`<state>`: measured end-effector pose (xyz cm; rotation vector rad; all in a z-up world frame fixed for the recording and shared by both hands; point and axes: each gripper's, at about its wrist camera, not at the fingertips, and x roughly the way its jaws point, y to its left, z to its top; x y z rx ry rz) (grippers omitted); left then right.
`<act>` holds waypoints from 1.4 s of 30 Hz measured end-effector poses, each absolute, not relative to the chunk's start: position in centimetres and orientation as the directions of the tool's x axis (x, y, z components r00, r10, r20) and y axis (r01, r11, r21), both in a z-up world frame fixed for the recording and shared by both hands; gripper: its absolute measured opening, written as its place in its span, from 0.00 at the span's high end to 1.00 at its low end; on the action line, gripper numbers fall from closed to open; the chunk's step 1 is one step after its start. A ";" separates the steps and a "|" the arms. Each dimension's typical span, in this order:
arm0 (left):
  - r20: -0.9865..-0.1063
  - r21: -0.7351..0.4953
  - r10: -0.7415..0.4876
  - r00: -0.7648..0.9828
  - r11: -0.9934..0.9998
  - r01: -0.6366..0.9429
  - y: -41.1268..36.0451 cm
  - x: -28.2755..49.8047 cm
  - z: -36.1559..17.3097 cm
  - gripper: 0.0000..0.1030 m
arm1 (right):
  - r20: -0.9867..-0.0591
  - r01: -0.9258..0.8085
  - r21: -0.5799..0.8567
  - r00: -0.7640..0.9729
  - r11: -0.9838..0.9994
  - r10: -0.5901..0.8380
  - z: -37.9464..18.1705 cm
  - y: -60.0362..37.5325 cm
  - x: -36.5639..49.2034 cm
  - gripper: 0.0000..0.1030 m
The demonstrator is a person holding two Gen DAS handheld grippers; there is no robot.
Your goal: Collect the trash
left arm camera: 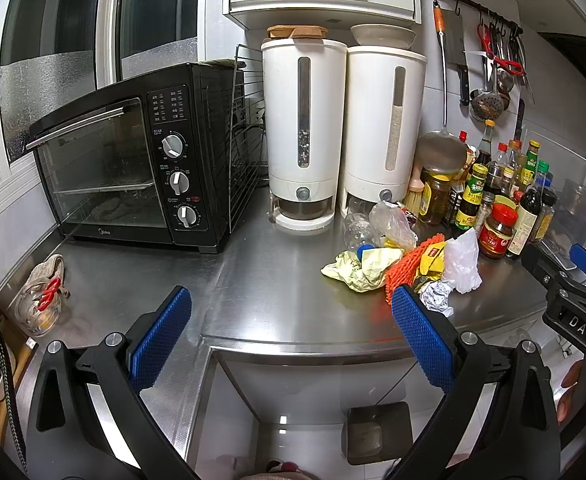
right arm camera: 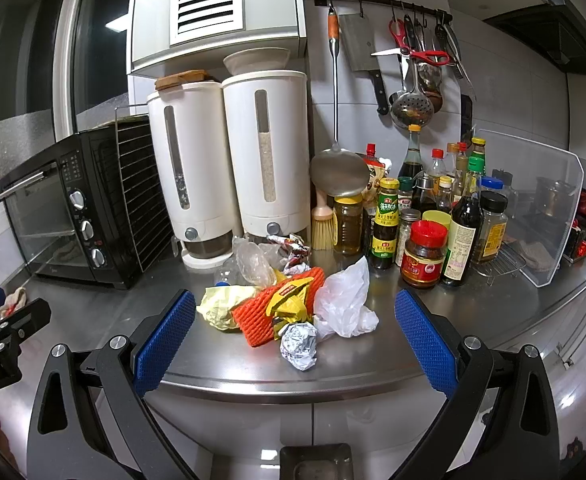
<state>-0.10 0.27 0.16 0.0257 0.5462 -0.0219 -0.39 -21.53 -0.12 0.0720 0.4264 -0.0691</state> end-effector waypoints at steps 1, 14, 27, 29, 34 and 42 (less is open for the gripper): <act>-0.519 0.020 -0.014 0.855 0.999 0.028 0.3 -0.1 0.2 0.08 | -0.415 0.081 0.055 0.908 0.995 -0.051 -0.1 -21.5 -0.4 0.02; -0.519 0.019 -0.013 0.855 0.999 0.027 0.2 -0.1 0.2 0.08 | -0.415 0.079 0.056 0.908 0.995 -0.049 -0.1 -21.5 -0.4 0.02; -0.524 0.020 -0.013 0.852 0.999 0.027 0.2 0.1 0.2 0.08 | -0.417 0.081 0.054 0.907 0.995 -0.052 -0.1 -21.4 -0.2 0.02; -0.524 0.020 -0.013 0.851 0.999 0.027 0.3 0.1 0.1 0.08 | -0.417 0.082 0.055 0.907 0.995 -0.052 -0.1 -21.4 -0.2 0.02; -0.525 0.017 -0.010 0.851 1.000 0.022 0.4 0.4 0.0 0.08 | -0.421 0.080 0.056 0.906 0.995 -0.049 -0.3 -21.5 0.1 0.02; -0.538 0.026 0.001 0.843 1.000 0.015 0.4 1.3 -0.8 0.08 | -0.429 0.061 0.064 0.903 0.996 -0.028 -0.9 -22.2 1.3 0.02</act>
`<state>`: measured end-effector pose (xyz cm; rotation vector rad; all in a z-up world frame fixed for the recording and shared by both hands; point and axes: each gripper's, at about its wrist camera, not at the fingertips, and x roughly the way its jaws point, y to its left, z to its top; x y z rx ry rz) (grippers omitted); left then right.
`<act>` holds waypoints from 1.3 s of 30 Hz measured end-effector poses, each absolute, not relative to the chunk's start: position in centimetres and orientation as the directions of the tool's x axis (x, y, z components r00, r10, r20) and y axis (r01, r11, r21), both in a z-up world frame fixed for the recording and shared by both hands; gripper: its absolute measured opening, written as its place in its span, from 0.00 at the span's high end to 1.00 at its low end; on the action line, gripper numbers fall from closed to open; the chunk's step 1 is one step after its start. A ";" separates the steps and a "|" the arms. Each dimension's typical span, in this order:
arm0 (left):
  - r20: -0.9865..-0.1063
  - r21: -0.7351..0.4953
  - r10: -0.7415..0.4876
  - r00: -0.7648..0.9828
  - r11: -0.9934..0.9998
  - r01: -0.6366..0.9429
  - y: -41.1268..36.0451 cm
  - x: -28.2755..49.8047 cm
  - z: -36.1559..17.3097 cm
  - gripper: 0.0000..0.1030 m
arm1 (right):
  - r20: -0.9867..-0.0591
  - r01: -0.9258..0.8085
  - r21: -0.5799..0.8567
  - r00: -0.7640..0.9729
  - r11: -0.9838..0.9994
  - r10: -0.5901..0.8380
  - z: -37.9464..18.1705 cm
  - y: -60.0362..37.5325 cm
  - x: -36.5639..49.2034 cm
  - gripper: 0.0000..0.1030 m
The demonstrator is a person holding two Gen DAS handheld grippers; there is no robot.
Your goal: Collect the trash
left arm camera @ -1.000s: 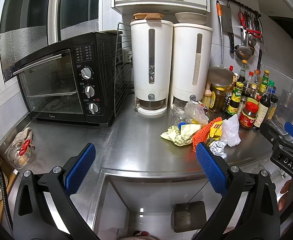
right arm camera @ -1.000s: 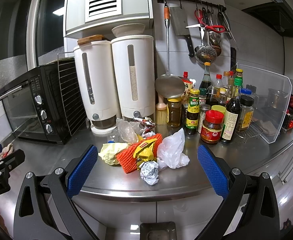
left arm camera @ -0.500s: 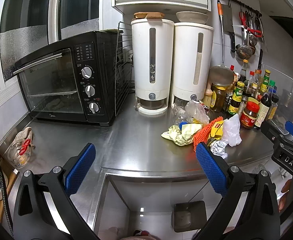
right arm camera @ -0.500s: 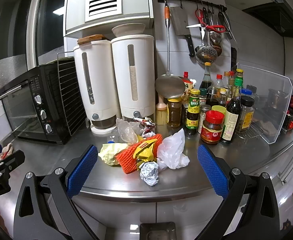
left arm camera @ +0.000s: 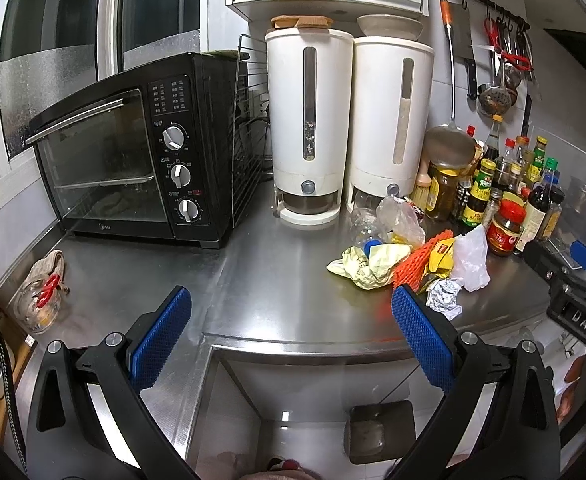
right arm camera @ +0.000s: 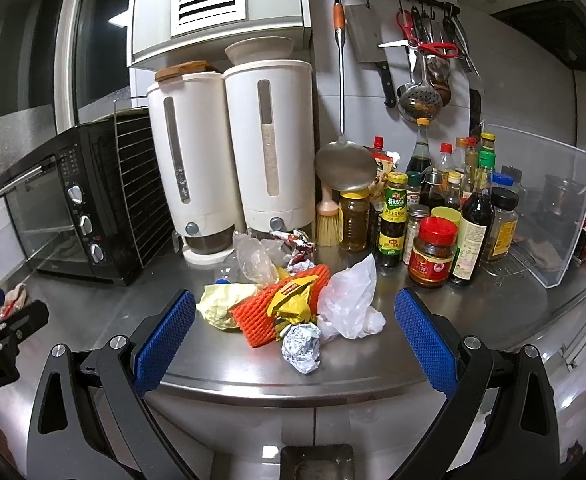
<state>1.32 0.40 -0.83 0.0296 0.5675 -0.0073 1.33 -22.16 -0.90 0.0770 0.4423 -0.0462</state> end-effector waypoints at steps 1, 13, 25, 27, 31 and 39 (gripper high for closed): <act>-0.538 0.031 0.004 0.843 0.999 0.015 0.3 1.5 -1.0 0.08 | -0.426 0.060 0.067 0.905 0.996 -0.026 -0.9 -22.3 1.5 0.02; -0.557 0.086 0.051 0.829 0.996 -0.003 -0.5 4.5 -2.8 0.08 | -0.466 0.015 0.129 0.883 0.991 0.048 -2.4 -25.4 5.3 0.02; -0.588 0.038 -0.018 0.809 0.998 0.050 -3.3 9.3 -4.5 0.08 | -0.560 0.040 0.125 0.827 0.991 0.038 -5.1 -28.5 10.4 0.02; -0.589 -0.001 -0.068 0.805 0.997 0.083 -3.7 10.3 -5.0 0.08 | -0.574 0.044 0.128 0.818 0.991 0.038 -5.4 -29.0 11.3 0.02; -0.598 0.005 -0.066 0.799 0.996 0.085 -4.7 12.5 -6.1 0.08 | -0.613 0.054 0.154 0.788 0.987 0.053 -6.4 -30.6 13.8 0.02; -0.669 -0.027 -0.119 0.733 0.990 0.136 -6.0 17.2 -7.8 0.18 | -0.695 0.047 0.244 0.705 0.969 0.141 -9.5 -32.9 17.3 0.03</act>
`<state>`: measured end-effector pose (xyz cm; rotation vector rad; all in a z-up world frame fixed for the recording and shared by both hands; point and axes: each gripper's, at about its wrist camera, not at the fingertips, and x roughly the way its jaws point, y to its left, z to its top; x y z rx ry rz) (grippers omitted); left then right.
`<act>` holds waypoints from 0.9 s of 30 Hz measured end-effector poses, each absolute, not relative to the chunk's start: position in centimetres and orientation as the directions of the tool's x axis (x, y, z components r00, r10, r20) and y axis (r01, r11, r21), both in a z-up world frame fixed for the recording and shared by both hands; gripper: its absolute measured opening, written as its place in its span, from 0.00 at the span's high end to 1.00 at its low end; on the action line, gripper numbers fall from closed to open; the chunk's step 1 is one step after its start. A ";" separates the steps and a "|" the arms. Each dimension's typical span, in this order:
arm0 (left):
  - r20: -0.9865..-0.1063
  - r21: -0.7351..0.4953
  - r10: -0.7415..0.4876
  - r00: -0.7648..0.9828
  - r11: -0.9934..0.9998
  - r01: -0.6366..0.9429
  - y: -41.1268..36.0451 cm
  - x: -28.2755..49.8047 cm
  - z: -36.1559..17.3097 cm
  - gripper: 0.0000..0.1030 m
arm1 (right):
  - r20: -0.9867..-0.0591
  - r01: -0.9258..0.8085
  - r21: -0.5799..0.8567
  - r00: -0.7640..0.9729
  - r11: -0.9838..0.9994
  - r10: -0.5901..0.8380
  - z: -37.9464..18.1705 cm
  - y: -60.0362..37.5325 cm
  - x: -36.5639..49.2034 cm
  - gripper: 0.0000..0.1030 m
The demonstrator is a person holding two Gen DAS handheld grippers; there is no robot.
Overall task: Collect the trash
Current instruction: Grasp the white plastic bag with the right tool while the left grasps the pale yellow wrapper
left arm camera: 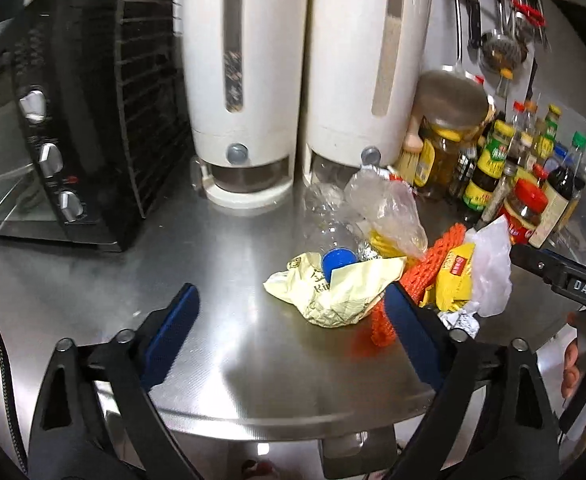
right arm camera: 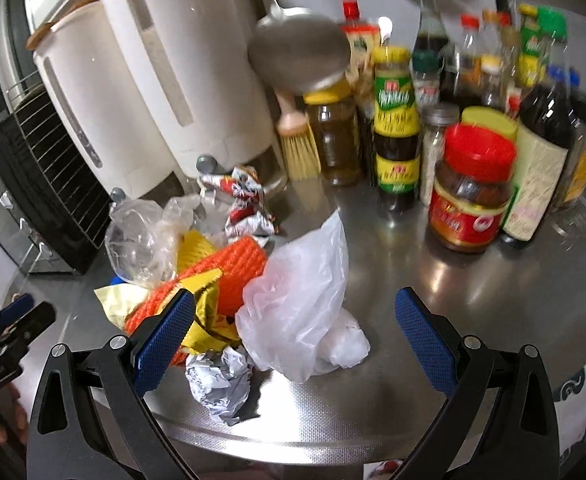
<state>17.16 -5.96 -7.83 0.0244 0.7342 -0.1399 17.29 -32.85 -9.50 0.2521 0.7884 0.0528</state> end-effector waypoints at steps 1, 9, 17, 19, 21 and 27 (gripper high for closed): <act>-0.682 -0.028 -0.122 0.721 0.990 0.141 -6.2 17.9 -8.0 0.20 | -0.702 0.045 0.242 0.698 0.969 0.143 -9.7 -32.9 17.5 0.03; -0.755 -0.065 -0.178 0.631 0.978 0.198 -8.0 20.8 -9.7 0.39 | -0.735 0.025 0.318 0.638 0.948 0.230 -10.9 -33.5 18.7 0.04; -0.796 -0.092 -0.191 0.575 0.976 0.197 -8.9 22.5 -11.2 0.39 | -0.753 -0.010 0.358 0.588 0.934 0.295 -11.9 -33.4 18.9 0.23; -0.800 -0.092 -0.195 0.567 0.975 0.204 -9.3 22.7 -11.5 0.40 | -0.763 -0.015 0.349 0.576 0.937 0.293 -12.2 -33.1 19.1 0.28; -0.806 -0.095 -0.200 0.557 0.973 0.212 -9.7 22.9 -11.9 0.46 | -0.776 -0.009 0.332 0.566 0.943 0.278 -12.7 -32.9 19.3 0.34; -0.807 -0.128 -0.238 0.540 0.964 0.235 -10.1 23.5 -12.2 0.65 | -0.799 0.000 0.311 0.542 0.950 0.261 -14.1 -32.7 19.8 0.73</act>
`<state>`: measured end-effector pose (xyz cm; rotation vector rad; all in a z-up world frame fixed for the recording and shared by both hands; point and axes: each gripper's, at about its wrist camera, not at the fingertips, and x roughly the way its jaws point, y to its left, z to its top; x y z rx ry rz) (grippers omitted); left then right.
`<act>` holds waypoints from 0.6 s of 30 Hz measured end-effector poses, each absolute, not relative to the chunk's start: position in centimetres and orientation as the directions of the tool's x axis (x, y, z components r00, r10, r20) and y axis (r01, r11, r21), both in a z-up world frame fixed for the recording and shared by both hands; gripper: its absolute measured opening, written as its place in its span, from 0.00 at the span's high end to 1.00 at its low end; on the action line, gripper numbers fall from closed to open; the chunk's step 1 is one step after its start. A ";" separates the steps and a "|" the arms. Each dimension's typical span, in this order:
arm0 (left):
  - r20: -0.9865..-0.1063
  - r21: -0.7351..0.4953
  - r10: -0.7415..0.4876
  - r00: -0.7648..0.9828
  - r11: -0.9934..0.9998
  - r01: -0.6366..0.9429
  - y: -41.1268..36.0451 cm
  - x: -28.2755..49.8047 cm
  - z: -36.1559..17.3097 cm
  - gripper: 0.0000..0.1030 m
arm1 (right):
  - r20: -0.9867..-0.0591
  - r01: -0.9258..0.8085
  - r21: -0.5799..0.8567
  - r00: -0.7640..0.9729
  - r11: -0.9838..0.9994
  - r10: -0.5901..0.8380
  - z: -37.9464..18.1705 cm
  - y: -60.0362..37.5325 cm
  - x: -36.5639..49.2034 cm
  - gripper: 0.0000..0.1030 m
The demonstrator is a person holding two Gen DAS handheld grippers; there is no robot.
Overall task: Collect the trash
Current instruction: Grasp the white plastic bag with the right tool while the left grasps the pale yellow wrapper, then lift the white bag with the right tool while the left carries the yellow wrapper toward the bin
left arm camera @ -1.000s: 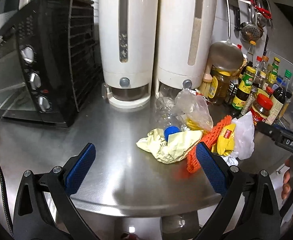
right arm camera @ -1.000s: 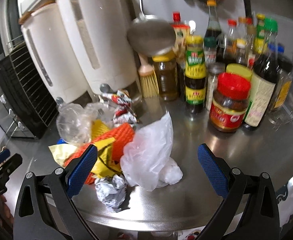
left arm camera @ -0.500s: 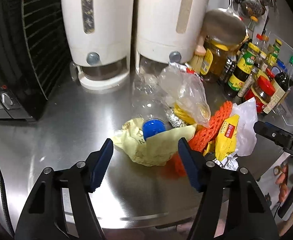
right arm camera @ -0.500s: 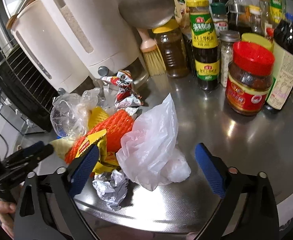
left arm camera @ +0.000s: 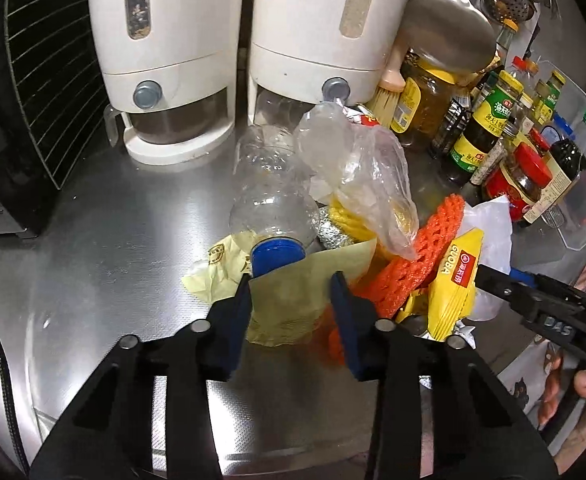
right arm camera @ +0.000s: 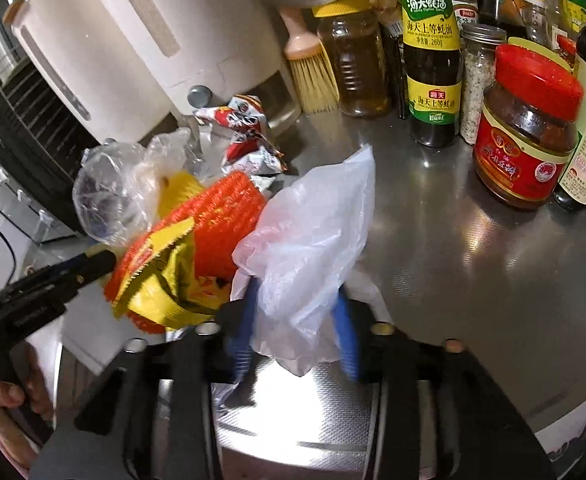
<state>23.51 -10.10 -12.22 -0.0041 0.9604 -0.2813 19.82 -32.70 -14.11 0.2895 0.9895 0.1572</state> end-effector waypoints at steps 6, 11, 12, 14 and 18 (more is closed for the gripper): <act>-0.811 -0.097 -0.213 0.544 0.967 0.234 -10.5 24.2 -12.3 1.00 | -0.793 0.009 0.282 0.565 0.959 0.228 -14.1 -32.7 19.9 0.90; -0.816 -0.092 -0.201 0.543 0.971 0.222 -10.3 24.5 -12.9 1.00 | -0.789 0.004 0.262 0.576 0.965 0.212 -13.8 -32.5 19.7 0.92; -0.812 -0.091 -0.201 0.548 0.971 0.221 -10.2 24.5 -12.9 1.00 | -0.787 0.005 0.261 0.580 0.965 0.209 -13.7 -32.5 19.7 0.92; -0.805 -0.088 -0.199 0.559 0.972 0.219 -10.0 24.3 -12.6 1.00 | -0.782 0.007 0.261 0.588 0.965 0.207 -13.6 -32.6 19.8 0.93; -0.791 -0.083 -0.192 0.581 0.975 0.208 -9.4 23.8 -11.5 1.00 | -0.766 0.016 0.258 0.612 0.966 0.195 -12.6 -33.1 19.5 0.93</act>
